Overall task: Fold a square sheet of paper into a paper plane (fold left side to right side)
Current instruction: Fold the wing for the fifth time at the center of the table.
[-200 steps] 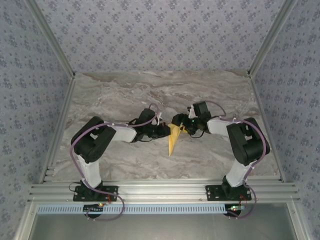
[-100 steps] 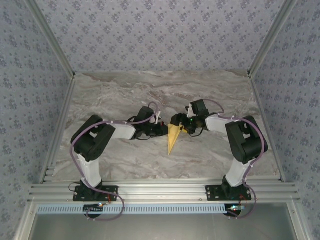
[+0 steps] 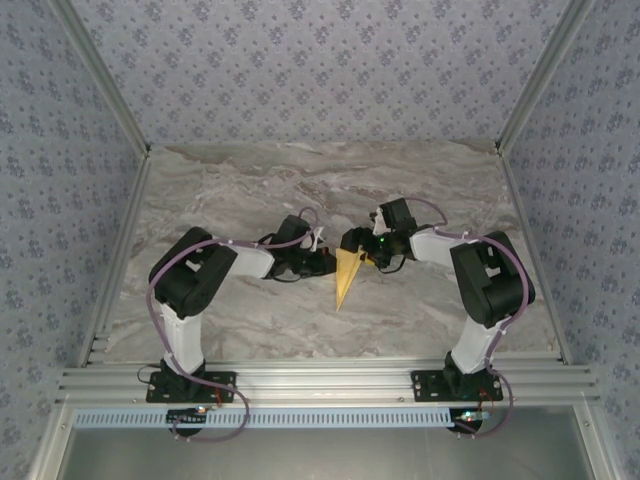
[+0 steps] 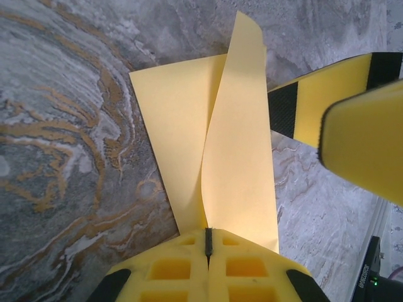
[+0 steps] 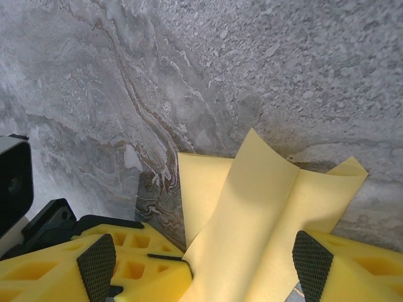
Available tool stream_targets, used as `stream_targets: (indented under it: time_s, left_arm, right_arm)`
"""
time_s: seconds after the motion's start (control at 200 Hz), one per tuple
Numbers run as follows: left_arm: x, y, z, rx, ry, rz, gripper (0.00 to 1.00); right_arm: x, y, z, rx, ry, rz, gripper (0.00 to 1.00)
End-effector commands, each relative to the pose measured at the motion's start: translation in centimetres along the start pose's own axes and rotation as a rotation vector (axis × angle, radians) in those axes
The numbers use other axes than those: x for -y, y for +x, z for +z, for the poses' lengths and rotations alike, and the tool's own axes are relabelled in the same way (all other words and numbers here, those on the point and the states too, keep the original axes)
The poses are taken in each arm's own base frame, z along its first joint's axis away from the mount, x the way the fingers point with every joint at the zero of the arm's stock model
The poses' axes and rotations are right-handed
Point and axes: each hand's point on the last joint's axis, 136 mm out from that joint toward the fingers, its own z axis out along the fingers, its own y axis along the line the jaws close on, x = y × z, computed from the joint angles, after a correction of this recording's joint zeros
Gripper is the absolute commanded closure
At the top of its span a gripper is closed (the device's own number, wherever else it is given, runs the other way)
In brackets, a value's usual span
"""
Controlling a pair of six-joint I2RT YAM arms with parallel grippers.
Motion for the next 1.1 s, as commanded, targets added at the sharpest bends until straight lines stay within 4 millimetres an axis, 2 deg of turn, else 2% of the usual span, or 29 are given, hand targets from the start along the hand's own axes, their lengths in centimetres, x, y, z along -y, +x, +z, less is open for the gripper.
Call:
stream_targets:
  time_s: [0.0, 0.29, 0.445, 0.715, 0.784, 0.909, 1.034, 1.094]
  left_arm:
    - [0.2, -0.8, 0.3, 0.003, 0.015, 0.024, 0.97]
    - [0.1, -0.9, 0.3, 0.003, 0.015, 0.023, 0.97]
    - [-0.5, -0.5, 0.6, -0.007, 0.006, 0.012, 0.97]
    - [-1.4, 0.3, 0.8, -0.026, -0.013, -0.003, 0.97]
    - [-1.4, 0.3, 0.8, -0.025, -0.014, -0.001, 0.97]
    - [-1.3, 0.3, 0.8, -0.026, -0.018, 0.005, 0.97]
    - [-1.3, 0.2, 0.8, -0.026, -0.017, 0.003, 0.97]
    - [-1.3, 0.2, 0.8, -0.025, -0.018, 0.004, 0.97]
  right_arm:
    - [2.3, 2.2, 1.4, -0.076, 0.079, 0.02, 0.21]
    - [2.2, 2.2, 1.5, -0.081, 0.08, 0.015, 0.21]
    - [1.4, 1.9, 1.3, -0.07, 0.043, 0.0, 0.21]
    - [-0.7, 0.0, -1.5, 0.03, -0.001, -0.053, 0.22]
    - [-1.2, -0.2, -2.1, 0.051, -0.012, -0.061, 0.3]
    - [-1.9, 0.2, -1.9, 0.039, -0.035, -0.056, 0.52]
    - [-2.0, 0.6, -0.8, 0.008, -0.029, -0.059, 0.63]
    - [-2.1, 0.7, -0.3, -0.005, -0.028, -0.06, 0.65]
